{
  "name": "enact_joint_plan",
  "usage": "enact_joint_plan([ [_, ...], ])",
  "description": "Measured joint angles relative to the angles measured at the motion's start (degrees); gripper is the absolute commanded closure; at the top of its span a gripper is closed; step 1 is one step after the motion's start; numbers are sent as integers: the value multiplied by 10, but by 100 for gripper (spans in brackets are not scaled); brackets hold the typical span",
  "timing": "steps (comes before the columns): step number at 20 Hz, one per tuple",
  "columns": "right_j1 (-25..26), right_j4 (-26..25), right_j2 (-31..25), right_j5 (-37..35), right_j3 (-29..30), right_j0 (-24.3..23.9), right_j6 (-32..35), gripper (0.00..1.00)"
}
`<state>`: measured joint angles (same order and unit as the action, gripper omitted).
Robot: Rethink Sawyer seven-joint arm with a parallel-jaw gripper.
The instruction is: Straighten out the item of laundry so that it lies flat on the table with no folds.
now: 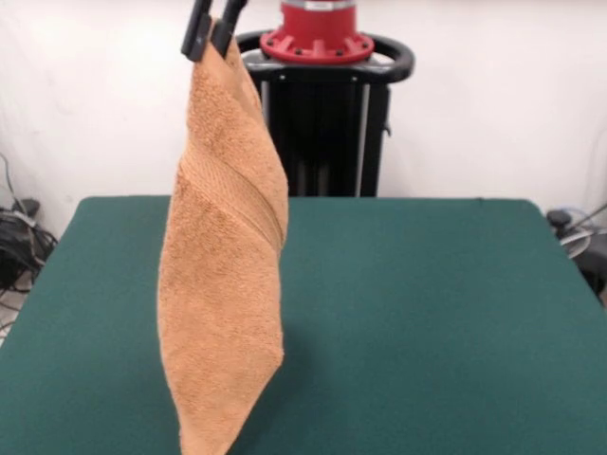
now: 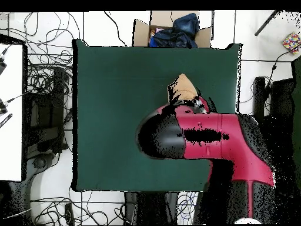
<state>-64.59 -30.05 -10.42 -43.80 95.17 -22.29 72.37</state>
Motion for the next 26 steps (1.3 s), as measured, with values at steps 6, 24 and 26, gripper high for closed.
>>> enact_joint_plan([
  [6,8,-11,6,20,15,15,0,100],
  [24,36,-54,71,101,42,90,0,100],
  [26,37,-54,79,103,44,96,1,100],
])
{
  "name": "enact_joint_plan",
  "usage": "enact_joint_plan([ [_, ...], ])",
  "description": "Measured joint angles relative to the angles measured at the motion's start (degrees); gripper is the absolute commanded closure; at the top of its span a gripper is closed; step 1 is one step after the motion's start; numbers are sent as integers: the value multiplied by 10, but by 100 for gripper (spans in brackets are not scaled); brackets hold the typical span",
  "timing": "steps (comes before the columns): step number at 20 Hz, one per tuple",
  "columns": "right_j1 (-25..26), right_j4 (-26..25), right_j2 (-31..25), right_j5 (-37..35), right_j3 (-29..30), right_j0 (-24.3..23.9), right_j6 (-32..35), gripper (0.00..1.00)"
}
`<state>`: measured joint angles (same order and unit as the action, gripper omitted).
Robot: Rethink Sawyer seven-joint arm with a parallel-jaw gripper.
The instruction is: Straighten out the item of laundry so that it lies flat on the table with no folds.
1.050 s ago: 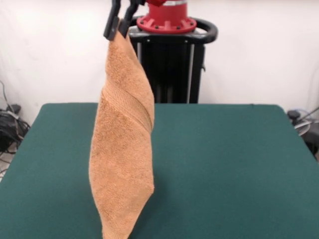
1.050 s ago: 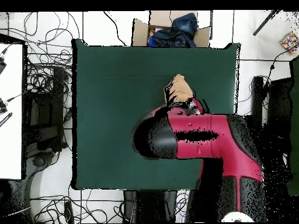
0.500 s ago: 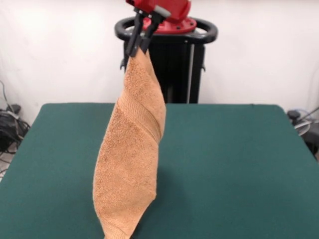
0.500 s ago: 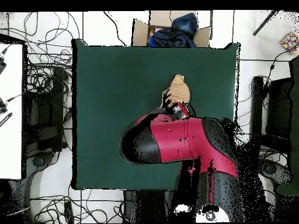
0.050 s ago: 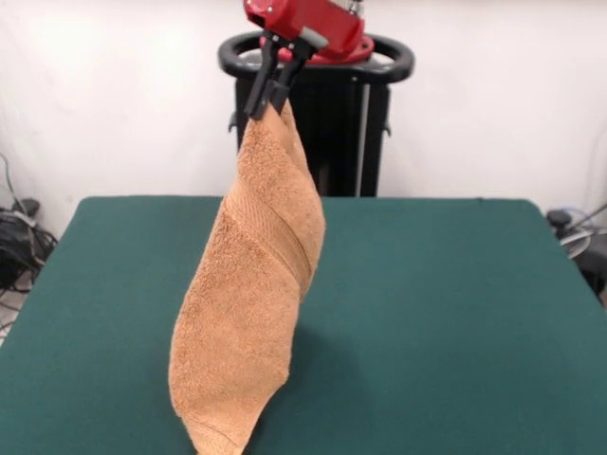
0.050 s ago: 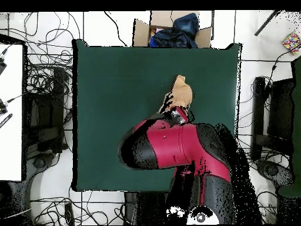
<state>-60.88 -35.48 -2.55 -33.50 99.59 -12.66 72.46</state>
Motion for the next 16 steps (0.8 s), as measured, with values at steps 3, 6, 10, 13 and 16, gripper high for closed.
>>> enact_joint_plan([
  [3,0,0,15,1,3,15,3,100],
  [6,-1,0,33,1,5,37,10,100],
  [10,-4,0,57,1,8,72,24,100],
  [13,-12,0,88,1,11,124,50,100],
  [16,-18,0,107,1,15,158,70,100],
])
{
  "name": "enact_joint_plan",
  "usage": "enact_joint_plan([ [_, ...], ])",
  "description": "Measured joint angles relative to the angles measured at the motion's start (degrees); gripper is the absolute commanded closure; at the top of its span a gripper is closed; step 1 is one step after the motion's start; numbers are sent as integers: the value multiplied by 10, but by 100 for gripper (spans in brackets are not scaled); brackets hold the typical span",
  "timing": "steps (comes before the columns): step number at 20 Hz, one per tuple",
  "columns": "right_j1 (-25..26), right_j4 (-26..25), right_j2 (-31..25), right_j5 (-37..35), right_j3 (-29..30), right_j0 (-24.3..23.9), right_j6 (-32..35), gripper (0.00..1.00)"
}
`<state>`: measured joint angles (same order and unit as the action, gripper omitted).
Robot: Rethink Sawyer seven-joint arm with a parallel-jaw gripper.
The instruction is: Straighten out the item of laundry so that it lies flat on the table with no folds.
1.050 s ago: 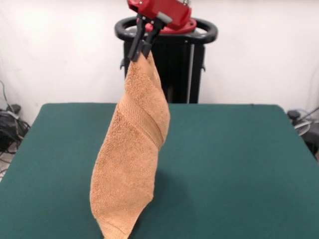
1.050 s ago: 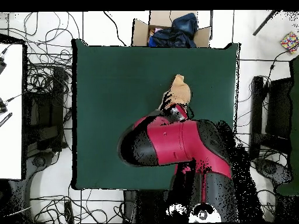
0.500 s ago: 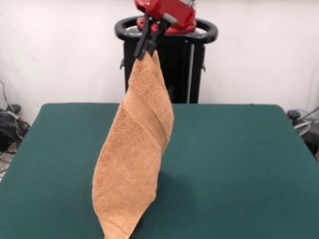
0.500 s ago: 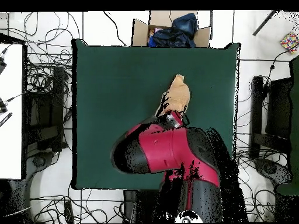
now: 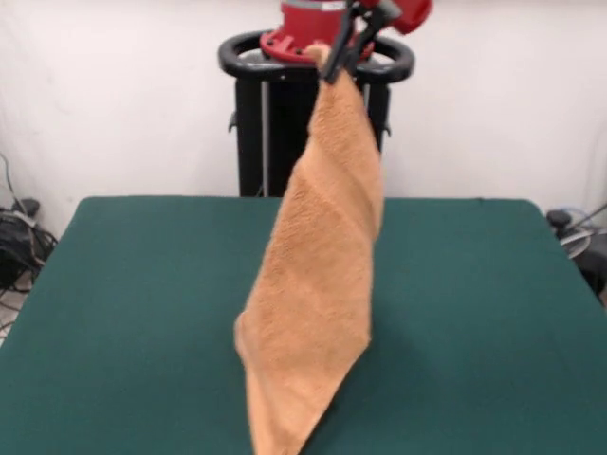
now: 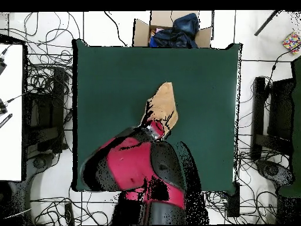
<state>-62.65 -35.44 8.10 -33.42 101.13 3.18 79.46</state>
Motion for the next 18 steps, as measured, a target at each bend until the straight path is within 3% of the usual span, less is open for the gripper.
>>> enact_joint_plan([
  [1,-6,0,15,0,8,31,23,0],
  [12,-15,3,74,0,14,120,118,0],
  [18,-14,29,110,-30,15,195,207,0],
])
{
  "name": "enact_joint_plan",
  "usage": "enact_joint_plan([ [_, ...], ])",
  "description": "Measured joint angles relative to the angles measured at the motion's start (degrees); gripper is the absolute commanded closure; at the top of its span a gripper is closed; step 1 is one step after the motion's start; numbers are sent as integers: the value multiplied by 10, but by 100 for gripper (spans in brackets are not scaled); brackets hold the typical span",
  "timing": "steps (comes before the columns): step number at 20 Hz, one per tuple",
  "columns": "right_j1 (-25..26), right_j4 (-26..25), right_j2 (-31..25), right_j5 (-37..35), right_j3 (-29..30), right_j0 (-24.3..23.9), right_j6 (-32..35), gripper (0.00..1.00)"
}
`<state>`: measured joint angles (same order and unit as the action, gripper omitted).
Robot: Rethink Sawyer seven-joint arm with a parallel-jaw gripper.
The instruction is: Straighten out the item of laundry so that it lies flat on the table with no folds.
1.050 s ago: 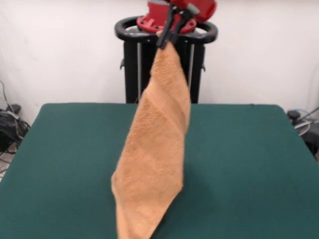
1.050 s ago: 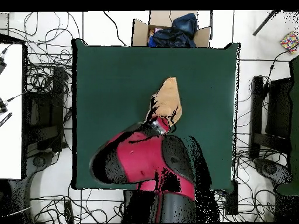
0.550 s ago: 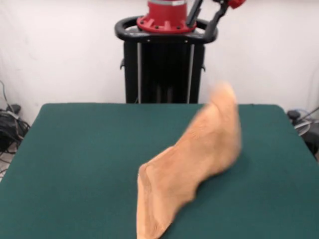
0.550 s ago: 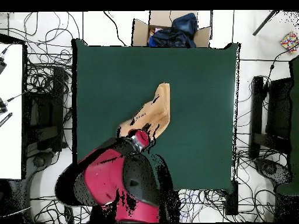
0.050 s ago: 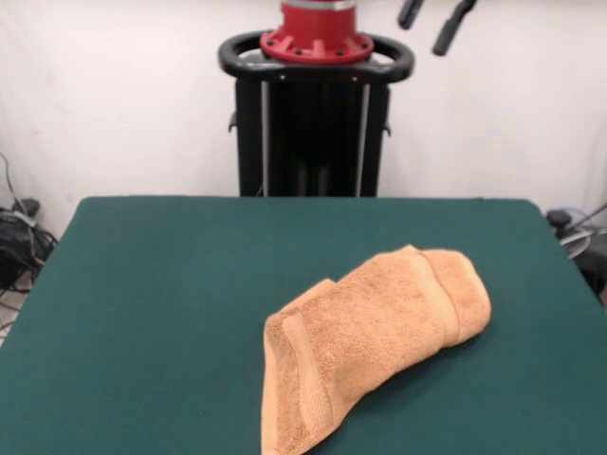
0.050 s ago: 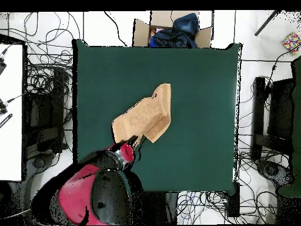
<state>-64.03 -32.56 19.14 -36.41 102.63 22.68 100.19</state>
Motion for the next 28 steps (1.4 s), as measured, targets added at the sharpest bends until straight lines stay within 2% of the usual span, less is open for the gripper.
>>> enact_joint_plan([
  [4,2,21,10,-44,0,35,54,0],
  [13,7,26,19,-98,-10,40,68,0],
  [19,63,20,50,-135,-73,97,102,0],
  [23,128,21,70,-153,-133,136,176,0],
  [28,219,28,73,-158,-205,146,294,0],
])
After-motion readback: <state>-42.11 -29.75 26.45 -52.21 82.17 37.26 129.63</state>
